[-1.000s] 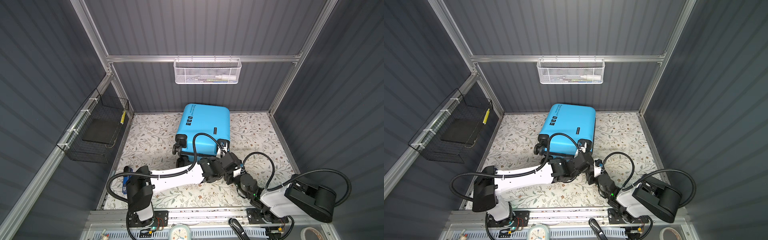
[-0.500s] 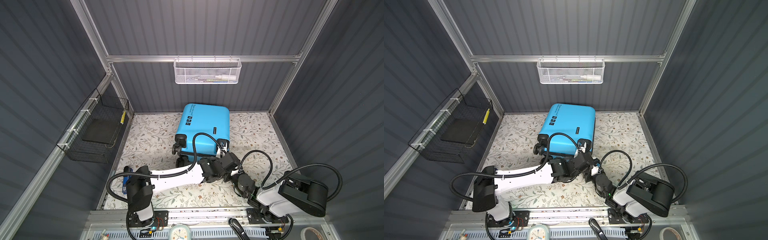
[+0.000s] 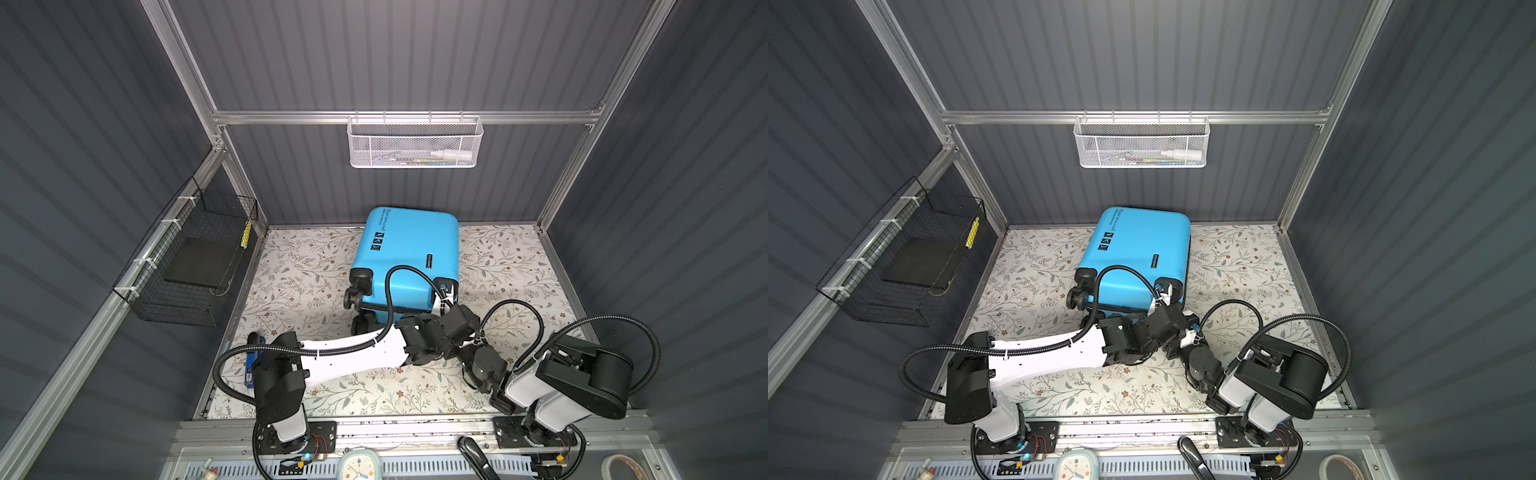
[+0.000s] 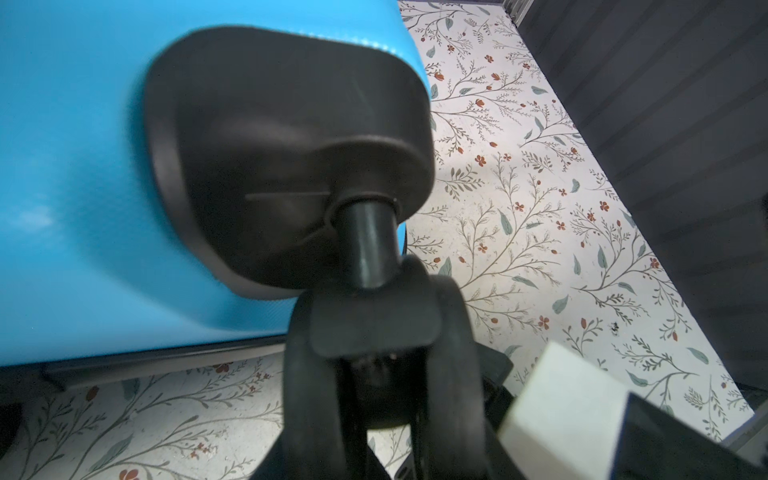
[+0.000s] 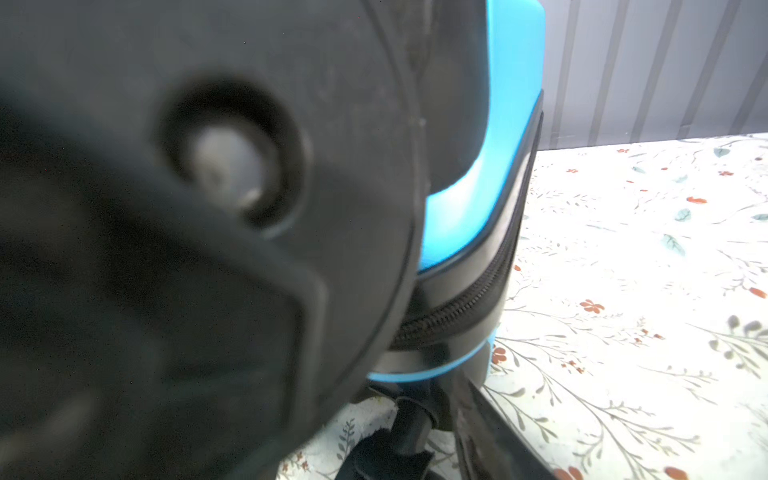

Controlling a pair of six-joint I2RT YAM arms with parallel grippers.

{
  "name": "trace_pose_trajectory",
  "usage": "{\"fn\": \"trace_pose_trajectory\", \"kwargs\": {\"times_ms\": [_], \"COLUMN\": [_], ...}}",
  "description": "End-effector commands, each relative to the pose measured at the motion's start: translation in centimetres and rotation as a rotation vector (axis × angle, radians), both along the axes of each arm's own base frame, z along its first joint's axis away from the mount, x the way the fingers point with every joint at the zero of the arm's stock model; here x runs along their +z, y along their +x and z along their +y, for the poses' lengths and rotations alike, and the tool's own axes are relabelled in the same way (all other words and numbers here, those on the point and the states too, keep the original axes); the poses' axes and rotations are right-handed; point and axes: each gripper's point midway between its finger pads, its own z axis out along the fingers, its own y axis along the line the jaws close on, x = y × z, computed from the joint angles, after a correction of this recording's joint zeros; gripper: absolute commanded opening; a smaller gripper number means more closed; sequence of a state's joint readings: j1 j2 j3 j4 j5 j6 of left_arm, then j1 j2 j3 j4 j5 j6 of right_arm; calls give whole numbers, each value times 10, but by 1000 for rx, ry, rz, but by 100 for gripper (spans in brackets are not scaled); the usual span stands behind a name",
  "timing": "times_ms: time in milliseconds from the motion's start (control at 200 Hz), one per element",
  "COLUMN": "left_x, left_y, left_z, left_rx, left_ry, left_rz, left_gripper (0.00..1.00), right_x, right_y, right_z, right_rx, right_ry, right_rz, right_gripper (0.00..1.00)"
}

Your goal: Pack the luggage

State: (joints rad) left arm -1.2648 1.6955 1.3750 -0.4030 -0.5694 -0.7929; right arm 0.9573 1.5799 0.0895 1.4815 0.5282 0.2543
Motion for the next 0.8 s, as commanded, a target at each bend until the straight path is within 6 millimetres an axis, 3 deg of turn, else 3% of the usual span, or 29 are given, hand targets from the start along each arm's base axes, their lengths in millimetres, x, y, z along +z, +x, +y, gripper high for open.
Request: {"fn": "trace_pose_trajectory", "kwargs": {"times_ms": [0,270,540,795], "left_x": [85,88,89,88], "left_y": [2,2,2,2], "left_z": [-25,-26,-26,-25], "left_rx": [-32,-33,-35,-32], "left_ry": [-245,-252,-254,-255], "left_rz": [-98,-101,-102,-102], "left_gripper": [0,0,0,0], "right_x": [4,-3,-6,-8], "right_y": [-1,2,2,0], "right_z": [19,29,36,42], "right_rx": [61,79,104,132], "right_ry": [-24,-37,-35,-24], "right_rz": [-22,-9,-1,10], "right_gripper": [60,55,37,46]}}
